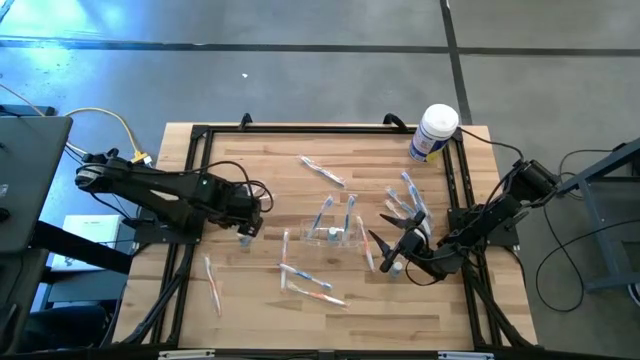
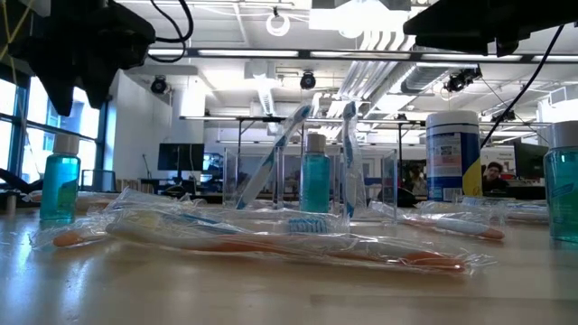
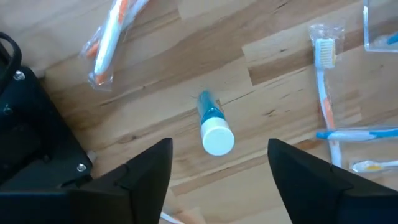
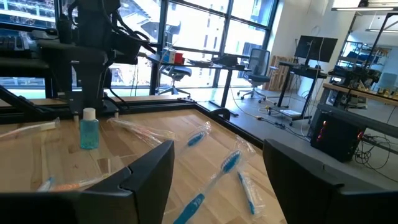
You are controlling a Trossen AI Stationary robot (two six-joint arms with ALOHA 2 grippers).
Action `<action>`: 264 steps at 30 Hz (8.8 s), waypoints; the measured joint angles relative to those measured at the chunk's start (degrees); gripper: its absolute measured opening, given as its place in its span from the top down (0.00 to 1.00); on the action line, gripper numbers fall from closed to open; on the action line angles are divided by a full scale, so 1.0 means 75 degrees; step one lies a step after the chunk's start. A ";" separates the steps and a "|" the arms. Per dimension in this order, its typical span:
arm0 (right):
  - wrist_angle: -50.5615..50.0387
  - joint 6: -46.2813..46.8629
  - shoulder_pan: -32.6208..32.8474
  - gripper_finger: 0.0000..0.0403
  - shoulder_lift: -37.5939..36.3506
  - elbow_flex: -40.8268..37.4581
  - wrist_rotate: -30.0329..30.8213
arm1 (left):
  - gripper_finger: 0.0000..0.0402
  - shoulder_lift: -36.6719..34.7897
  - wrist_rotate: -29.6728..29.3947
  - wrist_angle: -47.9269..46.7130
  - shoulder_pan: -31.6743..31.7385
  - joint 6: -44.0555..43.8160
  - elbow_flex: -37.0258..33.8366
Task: Pick & Place toothbrushing station
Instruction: Put the blue mouthwash bottle into the transparent organizer, then put the blue toothbrush into the transparent organizer
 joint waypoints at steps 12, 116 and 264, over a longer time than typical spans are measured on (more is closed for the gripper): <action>-0.0005 0.0003 0.0000 0.41 0.0000 0.0000 0.0000 | 0.35 0.0854 0.0029 -0.0006 -0.0347 -0.0868 0.0000; -0.0001 0.0006 0.0017 0.41 -0.0002 -0.0002 0.0029 | 0.78 0.1021 -0.0698 0.4787 -0.0897 0.2419 0.1734; -0.0704 0.0336 0.0009 0.41 0.0000 0.0000 0.0063 | 0.56 0.3245 -0.2451 0.7715 -0.0660 1.3078 0.1757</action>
